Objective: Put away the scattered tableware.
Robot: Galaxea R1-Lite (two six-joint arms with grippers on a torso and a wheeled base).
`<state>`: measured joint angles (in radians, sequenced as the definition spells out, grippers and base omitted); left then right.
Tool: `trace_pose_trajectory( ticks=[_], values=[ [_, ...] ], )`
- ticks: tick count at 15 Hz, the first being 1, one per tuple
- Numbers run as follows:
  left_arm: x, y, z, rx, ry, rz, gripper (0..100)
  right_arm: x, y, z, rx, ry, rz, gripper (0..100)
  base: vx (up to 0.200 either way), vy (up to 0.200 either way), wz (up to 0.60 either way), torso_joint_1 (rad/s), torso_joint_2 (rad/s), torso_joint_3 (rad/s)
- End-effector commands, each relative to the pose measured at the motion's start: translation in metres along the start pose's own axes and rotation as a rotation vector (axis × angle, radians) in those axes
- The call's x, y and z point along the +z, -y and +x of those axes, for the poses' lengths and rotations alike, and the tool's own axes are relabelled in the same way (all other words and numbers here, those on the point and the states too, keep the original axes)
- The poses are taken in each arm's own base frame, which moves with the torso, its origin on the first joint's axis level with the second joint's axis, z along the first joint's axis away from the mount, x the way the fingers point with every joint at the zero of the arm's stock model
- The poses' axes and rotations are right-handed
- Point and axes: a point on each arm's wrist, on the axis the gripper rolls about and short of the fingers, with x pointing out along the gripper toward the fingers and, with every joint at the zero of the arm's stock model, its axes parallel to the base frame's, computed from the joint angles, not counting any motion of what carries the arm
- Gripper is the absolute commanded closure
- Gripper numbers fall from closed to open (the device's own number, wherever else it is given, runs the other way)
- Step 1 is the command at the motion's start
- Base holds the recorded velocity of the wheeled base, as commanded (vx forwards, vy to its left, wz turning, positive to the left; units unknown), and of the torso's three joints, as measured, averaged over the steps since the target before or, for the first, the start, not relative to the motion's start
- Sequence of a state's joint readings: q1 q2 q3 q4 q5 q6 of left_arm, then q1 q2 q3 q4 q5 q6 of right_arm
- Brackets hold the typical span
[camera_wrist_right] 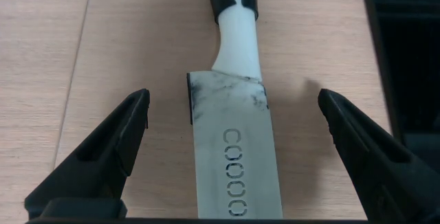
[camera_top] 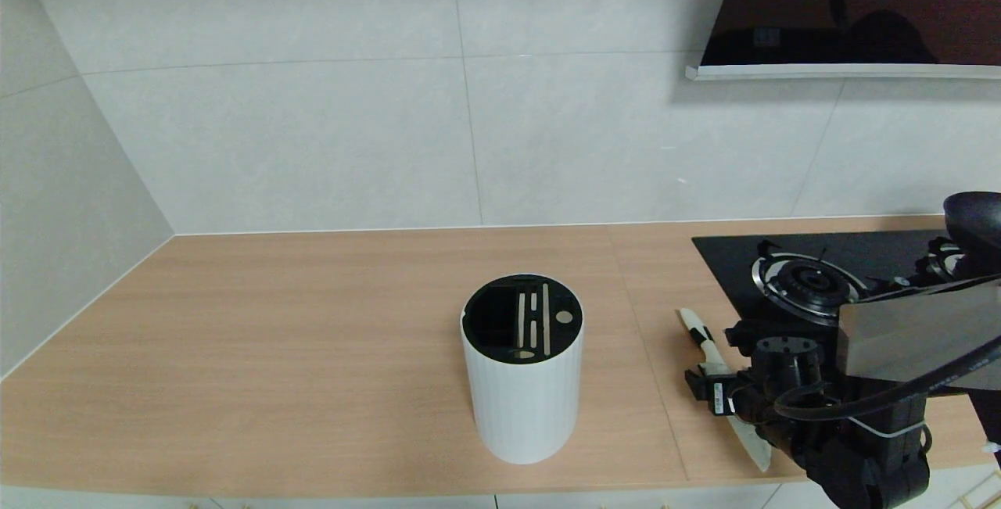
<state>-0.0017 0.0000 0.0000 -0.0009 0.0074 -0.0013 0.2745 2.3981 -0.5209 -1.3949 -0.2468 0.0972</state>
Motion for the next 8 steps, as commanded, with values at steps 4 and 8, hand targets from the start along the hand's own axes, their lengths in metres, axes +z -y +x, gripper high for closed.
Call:
trace_pose_trajectory(
  ticks=[4, 8],
  values=[
    [0.0001, 0.0, 0.0001, 0.0, -0.001, 0.0, 0, -0.0012, -0.0001, 0.0006, 0.0, -0.004, -0.002, 0, 0.0, 0.0, 0.0, 0.0, 0.0, 0.0],
    [-0.0001, 0.0, 0.0001, 0.0, -0.002, 0.0, 0, -0.0041, -0.0004, 0.0009, 0.0, -0.013, -0.005, 100, 0.0, 0.0, 0.0, 0.0, 0.0, 0.0]
  ],
)
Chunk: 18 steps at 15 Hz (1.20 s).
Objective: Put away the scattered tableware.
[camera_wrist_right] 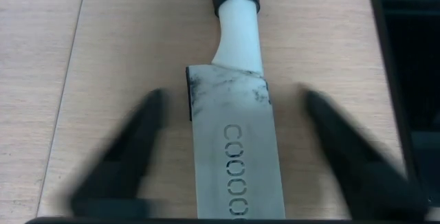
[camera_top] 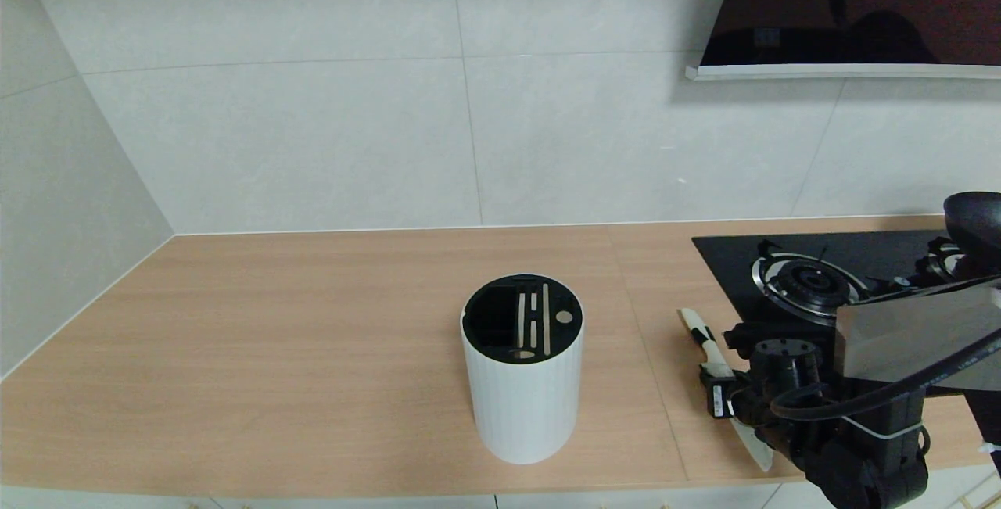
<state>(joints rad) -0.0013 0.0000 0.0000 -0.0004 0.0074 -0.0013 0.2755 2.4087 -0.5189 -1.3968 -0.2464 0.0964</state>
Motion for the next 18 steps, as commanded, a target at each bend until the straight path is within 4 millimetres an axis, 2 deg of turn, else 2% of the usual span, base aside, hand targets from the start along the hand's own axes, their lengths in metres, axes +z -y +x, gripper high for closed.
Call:
trace_pose_trajectory(
  ticks=[1, 6, 10, 15, 16, 17, 18],
  values=[
    [0.0, 0.0, 0.0, 0.0, 0.0, 0.0, 0, -0.002, 0.0, 0.0, -0.001, -0.008, -0.004, 100, 0.0, 0.0, 0.0, 0.0, 0.0, 0.0],
    [0.0, 0.0, 0.0, 0.0, 0.0, 0.0, 0, -0.003, 0.0, 0.0, -0.003, -0.013, -0.008, 100, 0.0, 0.0, 0.0, 0.0, 0.0, 0.0],
    [0.0, 0.0, 0.0, 0.0, 0.0, 0.0, 0, 0.009, 0.001, -0.007, 0.001, 0.023, 0.002, 100, 0.0, 0.0, 0.0, 0.0, 0.0, 0.0],
    [0.0, 0.0, 0.0, 0.0, -0.002, 0.0, 0, 0.064, 0.008, -0.061, 0.014, 0.085, 0.018, 100, 0.0, 0.0, 0.0, 0.0, 0.0, 0.0],
    [0.0, 0.0, 0.0, 0.0, 0.0, 0.0, 0, 0.067, 0.008, -0.066, 0.016, 0.086, 0.02, 100, 0.0, 0.0, 0.0, 0.0, 0.0, 0.0],
    [0.0, 0.0, 0.0, 0.0, -0.002, 0.0, 0, 0.084, 0.013, -0.091, 0.026, 0.103, 0.025, 100, 0.0, 0.0, 0.0, 0.0, 0.0, 0.0],
    [0.0, 0.0, 0.0, 0.0, 0.0, 0.0, 0, 0.094, 0.012, -0.104, 0.043, 0.112, 0.022, 100, 0.0, 0.0, 0.0, 0.0, 0.0, 0.0]
  ],
)
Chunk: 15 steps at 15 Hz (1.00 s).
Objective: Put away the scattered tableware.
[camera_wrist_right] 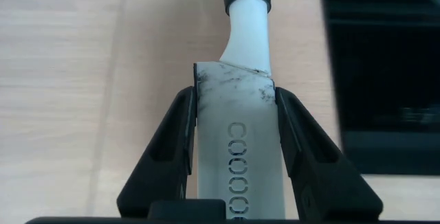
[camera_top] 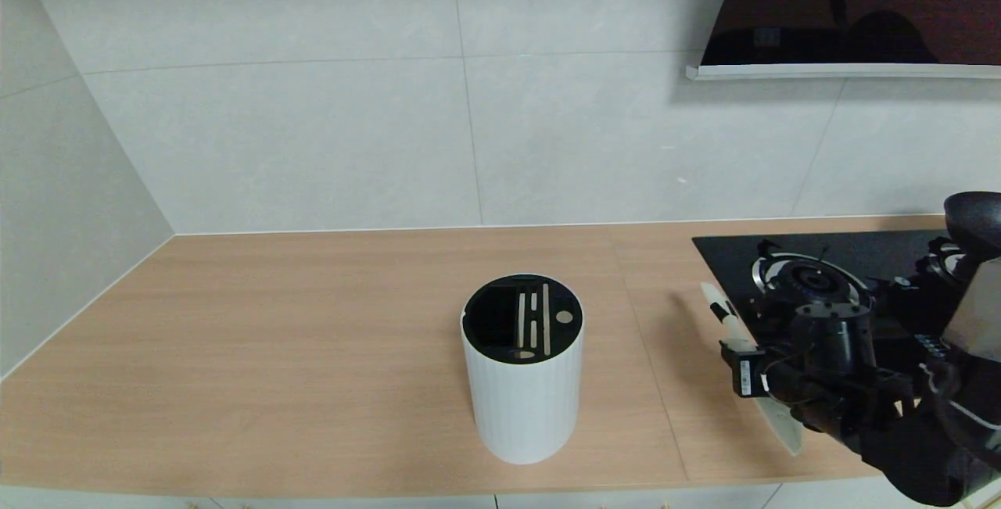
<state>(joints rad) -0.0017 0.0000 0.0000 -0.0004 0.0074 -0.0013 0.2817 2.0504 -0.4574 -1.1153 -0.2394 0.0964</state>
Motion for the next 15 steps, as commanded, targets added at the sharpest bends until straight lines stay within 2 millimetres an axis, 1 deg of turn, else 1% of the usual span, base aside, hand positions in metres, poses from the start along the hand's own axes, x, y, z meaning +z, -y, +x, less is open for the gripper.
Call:
trace_pose_trajectory(
  ticks=[1, 2, 4, 5, 6, 8, 9, 10, 11, 12, 14, 15],
  values=[
    [0.0, 0.0, 0.0, 0.0, -0.002, 0.0, 0, 0.048, -0.001, -0.053, 0.061, 0.106, 0.015, 100, 0.0, 0.0, 0.0, 0.0, 0.0, 0.0],
    [0.0, 0.0, 0.0, 0.0, -0.002, 0.0, 0, 0.06, -0.002, -0.059, 0.083, 0.101, 0.011, 100, 0.0, 0.0, 0.0, 0.0, 0.0, 0.0],
    [0.0, 0.0, 0.0, 0.0, 0.0, 0.0, 0, 0.085, -0.005, -0.063, 0.141, 0.1, 0.009, 100, 0.0, 0.0, 0.0, 0.0, 0.0, 0.0],
    [0.0, 0.0, 0.0, 0.0, -0.002, 0.0, 0, 0.109, -0.007, -0.067, 0.174, 0.105, 0.009, 100, 0.0, 0.0, 0.0, 0.0, 0.0, 0.0],
    [0.0, 0.0, 0.0, 0.0, -0.002, 0.0, 0, 0.121, -0.008, -0.071, 0.184, 0.107, 0.009, 100, 0.0, 0.0, 0.0, 0.0, 0.0, 0.0],
    [0.0, 0.0, 0.0, 0.0, 0.0, 0.0, 0, 0.138, -0.009, -0.079, 0.24, 0.149, 0.009, 100, 0.0, 0.0, 0.0, 0.0, 0.0, 0.0],
    [0.0, 0.0, 0.0, 0.0, 0.0, 0.0, 0, 0.138, -0.009, -0.079, 0.24, 0.149, 0.009, 100, 0.0, 0.0, 0.0, 0.0, 0.0, 0.0],
    [0.0, 0.0, 0.0, 0.0, -0.002, 0.0, 0, 0.153, -0.013, -0.08, 0.306, 0.193, -0.016, 100, 0.0, 0.0, 0.0, 0.0, 0.0, 0.0],
    [0.0, 0.0, 0.0, 0.0, 0.0, 0.004, 0, 0.155, -0.02, -0.078, 0.325, 0.202, -0.024, 100, 0.0, 0.0, 0.0, 0.0, 0.0, 0.0],
    [0.0, 0.0, 0.0, -0.001, 0.0, 0.009, 0, 0.153, -0.025, -0.078, 0.342, 0.197, -0.03, 100, 0.0, 0.0, 0.0, 0.0, 0.0, 0.0],
    [0.0, 0.0, 0.0, -0.001, 0.0, 0.012, 0, 0.15, -0.041, -0.085, 0.393, 0.192, -0.052, 100, 0.0, 0.0, 0.0, 0.0, 0.0, 0.0],
    [0.0, 0.0, 0.0, -0.001, 0.001, 0.01, 0, 0.149, -0.059, -0.093, 0.442, 0.194, -0.069, 100, 0.0, 0.0, 0.0, 0.0, 0.0, 0.0]
  ],
)
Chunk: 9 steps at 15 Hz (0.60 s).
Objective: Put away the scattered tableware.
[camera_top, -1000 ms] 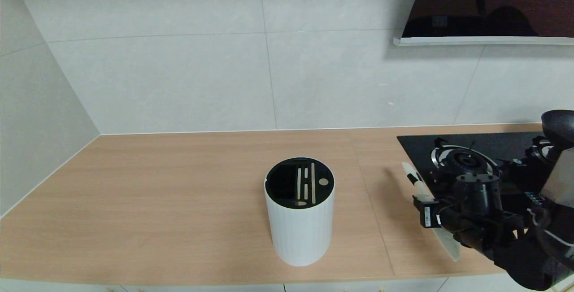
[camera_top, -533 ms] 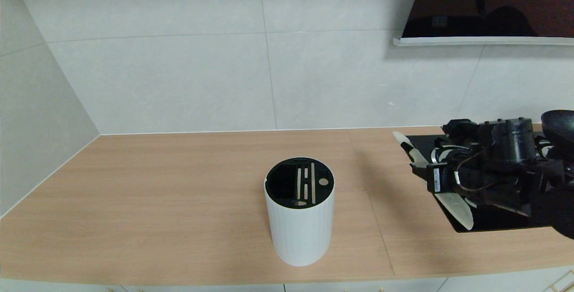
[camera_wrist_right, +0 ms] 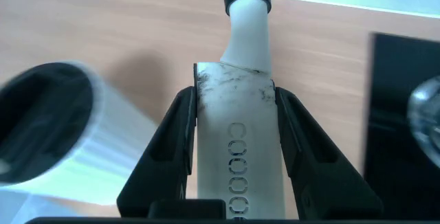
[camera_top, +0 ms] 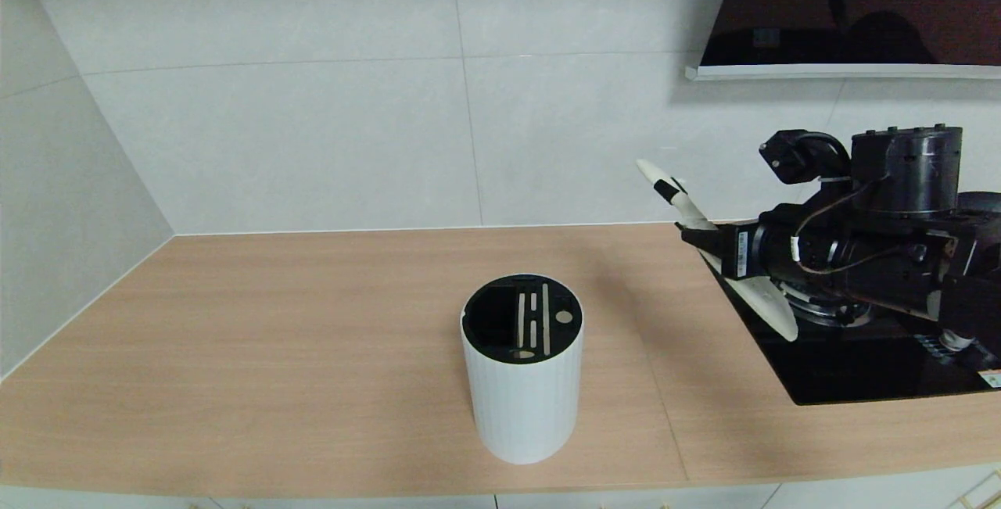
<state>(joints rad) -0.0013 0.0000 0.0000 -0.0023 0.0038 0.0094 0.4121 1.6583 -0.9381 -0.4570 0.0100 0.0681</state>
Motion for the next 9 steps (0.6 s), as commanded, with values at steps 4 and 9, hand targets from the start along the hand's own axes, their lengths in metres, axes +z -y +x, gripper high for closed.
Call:
trace_pose_trajectory(
  ticks=[4, 9],
  values=[
    [0.067, 0.004, -0.004, -0.265, -0.006, -0.004, 0, 0.008, -0.06, 0.001, 0.112, 0.036, -0.04, 100, 0.0, 0.0, 0.0, 0.0, 0.0, 0.0],
    [0.155, 0.013, 0.075, -0.565, -0.194, -0.048, 0, 0.002, -0.095, -0.009, 0.142, 0.035, -0.012, 100, 0.0, 0.0, 0.0, 0.0, 0.0, 0.0]
  ],
)
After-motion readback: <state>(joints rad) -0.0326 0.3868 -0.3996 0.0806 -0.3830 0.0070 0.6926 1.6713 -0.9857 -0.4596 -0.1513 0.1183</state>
